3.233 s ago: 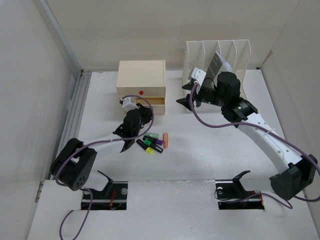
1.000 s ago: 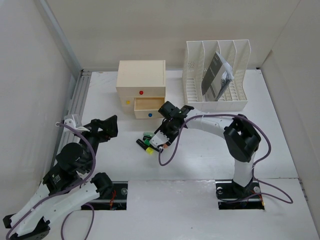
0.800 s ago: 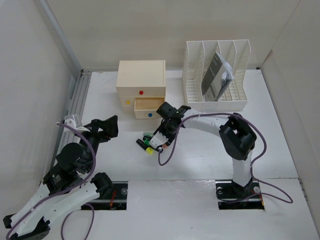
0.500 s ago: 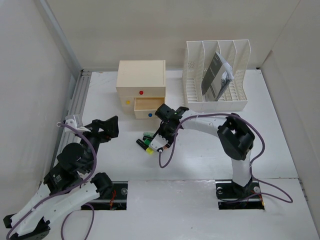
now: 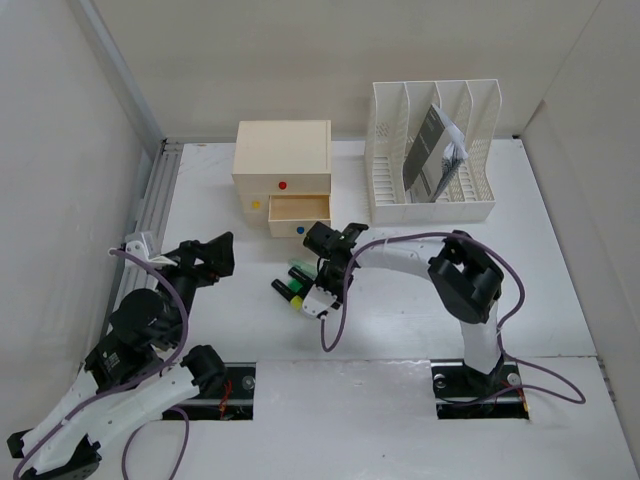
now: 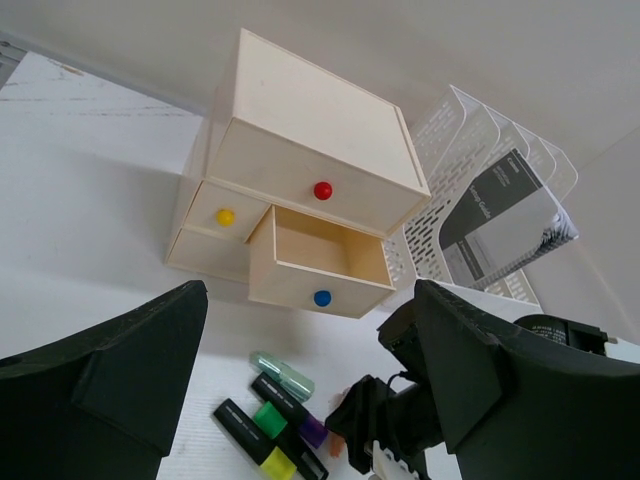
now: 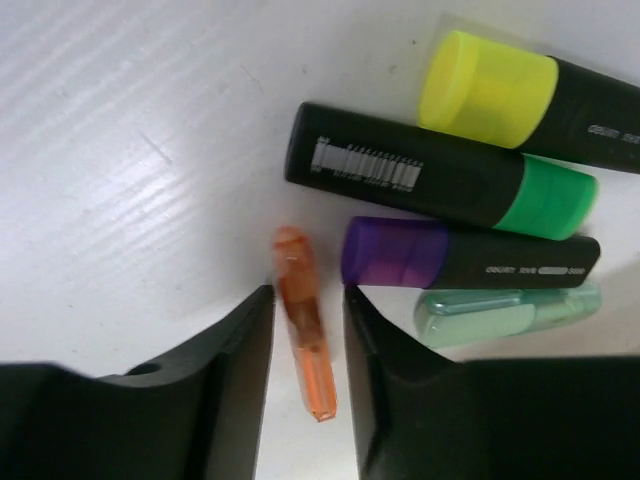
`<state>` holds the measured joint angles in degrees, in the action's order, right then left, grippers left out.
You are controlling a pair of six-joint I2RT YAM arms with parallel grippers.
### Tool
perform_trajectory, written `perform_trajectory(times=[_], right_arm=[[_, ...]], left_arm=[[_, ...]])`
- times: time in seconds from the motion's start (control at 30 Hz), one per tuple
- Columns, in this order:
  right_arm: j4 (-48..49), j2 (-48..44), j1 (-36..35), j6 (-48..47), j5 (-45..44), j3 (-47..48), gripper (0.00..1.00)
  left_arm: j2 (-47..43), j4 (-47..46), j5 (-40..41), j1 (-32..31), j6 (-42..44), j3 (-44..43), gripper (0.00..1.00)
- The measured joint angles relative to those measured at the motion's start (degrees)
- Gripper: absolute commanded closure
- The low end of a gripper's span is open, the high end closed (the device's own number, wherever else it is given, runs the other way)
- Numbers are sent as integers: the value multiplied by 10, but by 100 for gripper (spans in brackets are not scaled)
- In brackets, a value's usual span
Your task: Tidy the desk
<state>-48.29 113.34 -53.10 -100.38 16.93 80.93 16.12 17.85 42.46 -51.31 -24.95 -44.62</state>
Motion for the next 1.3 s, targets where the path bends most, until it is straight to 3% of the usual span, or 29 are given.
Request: perform_trajectory(times=[0.03, 0.07, 0.3, 0.43, 0.67, 0.87, 1.03, 1.3], right_arm=[[-3, 0, -2, -1, 1, 0, 72], [-7, 0, -2, -2, 1, -1, 75], [-12, 0, -2, 12, 3, -1, 92], [-10, -5, -2, 62, 3, -1, 96], [15, -59, -2, 214, -3, 85, 97], [114, -123, -2, 351, -33, 190, 97], [191, -134, -2, 418, -92, 195, 97], [234, -73, -2, 469, -166, 190, 96]], left_arm=[[-1, 0, 0, 0, 0, 0, 18], [-1, 0, 0, 0, 0, 0, 18], [-3, 0, 0, 0, 0, 0, 18], [-3, 0, 0, 0, 0, 0, 18], [-10, 0, 0, 0, -5, 0, 18], [-10, 0, 0, 0, -6, 0, 18], [-10, 0, 0, 0, -6, 0, 18], [-10, 0, 0, 0, -6, 0, 18]])
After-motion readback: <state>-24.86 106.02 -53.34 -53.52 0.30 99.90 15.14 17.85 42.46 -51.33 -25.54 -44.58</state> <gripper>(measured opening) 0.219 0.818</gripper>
